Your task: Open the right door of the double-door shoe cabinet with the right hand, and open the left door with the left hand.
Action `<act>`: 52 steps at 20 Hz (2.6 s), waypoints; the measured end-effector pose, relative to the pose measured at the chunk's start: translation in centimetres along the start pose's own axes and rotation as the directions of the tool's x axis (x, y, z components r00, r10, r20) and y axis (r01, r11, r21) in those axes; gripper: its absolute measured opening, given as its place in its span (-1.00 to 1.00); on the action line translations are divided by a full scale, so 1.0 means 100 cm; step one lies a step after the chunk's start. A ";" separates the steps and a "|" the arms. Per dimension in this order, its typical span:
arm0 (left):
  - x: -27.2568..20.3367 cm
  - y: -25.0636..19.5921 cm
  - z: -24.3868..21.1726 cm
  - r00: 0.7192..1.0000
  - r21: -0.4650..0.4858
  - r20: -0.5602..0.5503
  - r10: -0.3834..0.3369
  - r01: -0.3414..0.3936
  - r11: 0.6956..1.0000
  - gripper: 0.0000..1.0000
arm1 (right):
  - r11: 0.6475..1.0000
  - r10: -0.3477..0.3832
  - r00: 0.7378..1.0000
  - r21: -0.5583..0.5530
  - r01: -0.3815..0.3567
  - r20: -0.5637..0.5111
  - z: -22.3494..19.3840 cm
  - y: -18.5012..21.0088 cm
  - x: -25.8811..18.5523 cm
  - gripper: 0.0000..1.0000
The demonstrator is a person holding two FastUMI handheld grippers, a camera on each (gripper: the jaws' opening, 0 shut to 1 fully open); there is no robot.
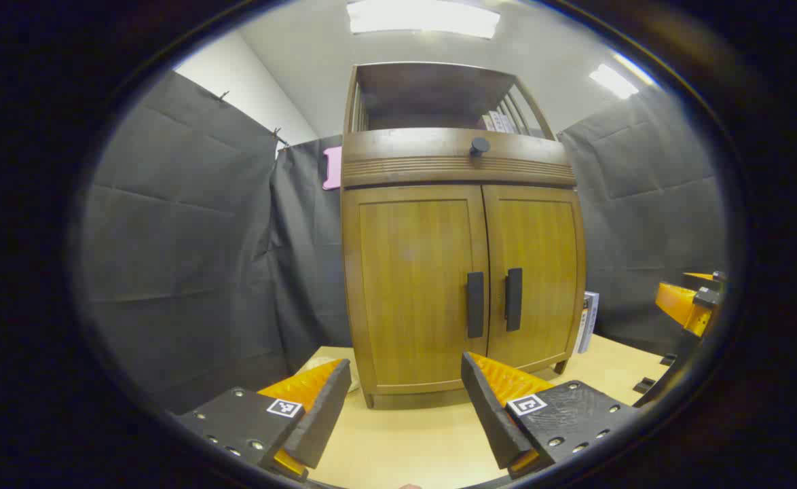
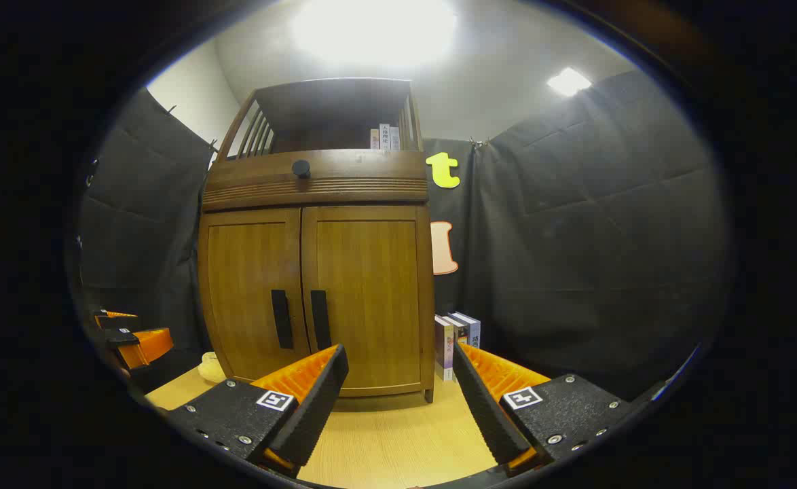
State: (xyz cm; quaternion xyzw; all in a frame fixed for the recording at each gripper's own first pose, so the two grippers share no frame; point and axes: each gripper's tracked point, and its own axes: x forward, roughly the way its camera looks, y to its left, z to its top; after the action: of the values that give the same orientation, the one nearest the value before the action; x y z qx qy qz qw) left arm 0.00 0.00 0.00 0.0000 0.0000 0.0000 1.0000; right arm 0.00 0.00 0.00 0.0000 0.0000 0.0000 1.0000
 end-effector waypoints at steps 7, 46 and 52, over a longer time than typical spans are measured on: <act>0.000 0.002 0.001 1.000 0.011 0.014 0.003 -0.003 1.000 0.86 | 1.000 -0.002 1.000 0.017 0.003 -0.013 -0.004 0.000 0.002 0.92; -0.012 0.025 -0.005 0.989 -0.040 0.002 0.151 -0.151 0.988 0.87 | 0.978 0.202 0.978 0.039 -0.205 0.057 0.027 0.098 0.178 0.89; -0.010 0.061 -0.006 0.973 -0.022 -0.015 0.231 -0.231 0.973 0.96 | 0.969 0.245 0.969 0.045 -0.244 -0.016 -0.009 0.126 0.225 0.89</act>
State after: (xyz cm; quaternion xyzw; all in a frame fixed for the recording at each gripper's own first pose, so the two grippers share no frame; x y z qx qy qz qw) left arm -1.00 6.14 -0.64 -0.0117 0.0063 0.1164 0.9931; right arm 22.52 12.58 -0.92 0.0212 0.0105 0.1234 0.9921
